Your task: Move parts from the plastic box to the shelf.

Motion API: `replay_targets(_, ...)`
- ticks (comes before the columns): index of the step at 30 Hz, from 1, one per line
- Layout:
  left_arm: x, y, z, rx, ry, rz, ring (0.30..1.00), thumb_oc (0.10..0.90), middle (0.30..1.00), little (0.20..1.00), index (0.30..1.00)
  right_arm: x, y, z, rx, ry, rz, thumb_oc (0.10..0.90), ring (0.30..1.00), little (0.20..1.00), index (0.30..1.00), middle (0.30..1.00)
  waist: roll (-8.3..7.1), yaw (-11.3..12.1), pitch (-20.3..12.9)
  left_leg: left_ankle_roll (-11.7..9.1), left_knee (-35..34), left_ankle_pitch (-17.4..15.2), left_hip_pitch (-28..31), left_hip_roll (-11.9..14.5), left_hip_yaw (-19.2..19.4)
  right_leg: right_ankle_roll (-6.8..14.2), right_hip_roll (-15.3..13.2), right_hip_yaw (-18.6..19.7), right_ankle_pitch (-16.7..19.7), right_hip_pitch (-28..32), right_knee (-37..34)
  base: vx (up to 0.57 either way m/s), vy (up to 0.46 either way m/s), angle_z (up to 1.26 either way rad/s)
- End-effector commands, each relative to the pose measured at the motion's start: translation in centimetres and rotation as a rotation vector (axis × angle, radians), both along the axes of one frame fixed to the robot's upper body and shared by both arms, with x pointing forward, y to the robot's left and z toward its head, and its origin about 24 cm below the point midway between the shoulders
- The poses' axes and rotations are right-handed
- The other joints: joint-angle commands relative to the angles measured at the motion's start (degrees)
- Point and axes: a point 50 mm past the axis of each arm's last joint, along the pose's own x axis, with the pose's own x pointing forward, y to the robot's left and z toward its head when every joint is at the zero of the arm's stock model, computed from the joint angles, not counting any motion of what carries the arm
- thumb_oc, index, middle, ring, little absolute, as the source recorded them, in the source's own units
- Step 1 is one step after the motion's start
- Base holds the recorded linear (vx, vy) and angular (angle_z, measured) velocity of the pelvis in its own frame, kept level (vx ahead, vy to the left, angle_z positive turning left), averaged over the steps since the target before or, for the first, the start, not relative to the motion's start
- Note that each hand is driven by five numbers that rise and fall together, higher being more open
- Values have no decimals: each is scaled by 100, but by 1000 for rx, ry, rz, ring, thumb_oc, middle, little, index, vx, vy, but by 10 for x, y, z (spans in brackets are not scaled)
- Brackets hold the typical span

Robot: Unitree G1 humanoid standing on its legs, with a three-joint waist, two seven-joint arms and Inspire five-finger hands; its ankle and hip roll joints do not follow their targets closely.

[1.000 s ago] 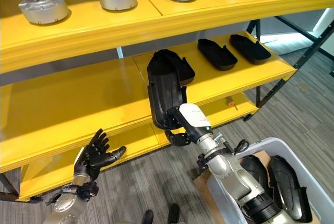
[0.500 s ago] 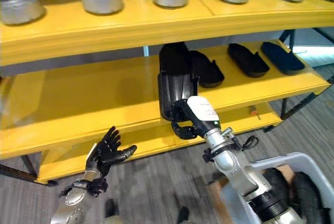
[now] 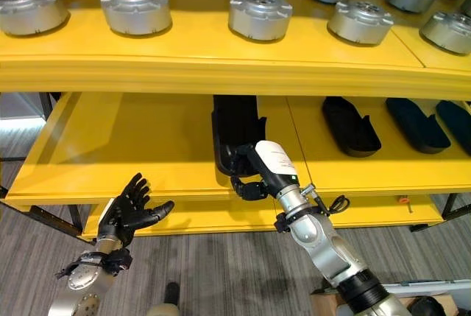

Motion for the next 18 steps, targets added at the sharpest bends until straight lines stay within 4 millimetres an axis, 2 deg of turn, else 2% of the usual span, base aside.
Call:
replay_targets(1, 12, -8, 37, 7, -203, -81, 1000, 900, 1000, 1000, 1000, 18, -3, 65, -2, -249, 43, 400, 300, 300, 300, 300, 53, -16, -564, 215, 191, 51, -401, 125, 73, -62, -2, -106, -150, -210, 631, 24, -18, 19)
replay_targets(5, 10, -7, 41, 15, -211, -110, 1000, 900, 1000, 1000, 1000, 32, -15, 73, -114, -238, 13, 400, 300, 300, 300, 300, 23, 146, -420, 196, 193, 110, -608, 99, -38, -55, 15, -240, -164, -315, 643, -23, -29, 14)
replay_targets(6, 10, -8, 44, 19, -220, -133, 1000, 900, 1000, 1000, 1000, 39, -19, 82, -170, -249, 5, 400, 300, 300, 300, 300, 29, 222, -296, 186, 228, 146, -746, 88, -89, -57, 14, -287, -173, -401, 682, -79, -37, 8)
replay_targets(7, 11, -8, 44, 18, -222, -130, 1000, 900, 1000, 1000, 1000, 40, -18, 83, -171, -251, 8, 400, 300, 300, 300, 300, 37, 203, -296, 186, 241, 144, -768, 89, -97, -58, 13, -290, -178, -417, 694, -136, -43, 17)
replay_targets(8, 11, -9, 47, 22, -229, -154, 1000, 900, 1000, 1000, 1000, 50, -25, 94, -231, -260, -19, 400, 300, 300, 300, 300, 53, 300, -147, 170, 293, 189, -934, 78, -165, -72, 18, -341, -189, -533, 749, -104, -30, 22)
replay_targets(9, 11, -9, 49, 22, -234, -160, 1000, 900, 1000, 1000, 1000, 55, -27, 99, -255, -263, -30, 400, 300, 300, 300, 300, 78, 303, -95, 161, 328, 211, -1027, 85, -198, -79, 17, -374, -195, -592, 784, -182, -37, 21)
replay_targets(10, 11, -9, 50, 21, -238, -177, 1000, 900, 1000, 1000, 1000, 63, -35, 114, -307, -277, -62, 400, 300, 300, 300, 300, 124, 356, 58, 148, 369, 268, -1183, 79, -263, -94, 9, -433, -196, -714, 856, -124, -16, 22)
replay_targets(12, 13, -11, 52, 19, -241, -194, 1000, 900, 1000, 1000, 1000, 73, -42, 124, -367, -283, -103, 400, 300, 300, 300, 300, 175, 408, 176, 141, 425, 300, -1315, 72, -315, -111, -3, -458, -203, -808, 912, -136, -4, 21)
replay_targets(13, 17, -14, 55, 17, -255, -216, 1000, 900, 1000, 1000, 1000, 83, -44, 133, -420, -276, -127, 400, 300, 300, 300, 300, 253, 439, 316, 138, 538, 311, -1473, 68, -389, -135, -26, -491, -228, -922, 1015, -107, -1, 9)
replay_targets(15, 17, -14, 55, 14, -257, -214, 1000, 900, 1000, 1000, 1000, 83, -43, 134, -422, -279, -125, 400, 300, 300, 300, 300, 268, 419, 322, 139, 552, 306, -1490, 69, -395, -136, -27, -492, -234, -935, 1029, -57, 3, 8)
replay_targets(18, 21, -20, 58, 14, -272, -243, 1000, 900, 1000, 1000, 1000, 95, -43, 145, -516, -267, -149, 400, 300, 300, 300, 300, 364, 472, 514, 137, 678, 299, -1666, 63, -458, -169, -71, -488, -302, -1115, 1198, -86, 12, 5)
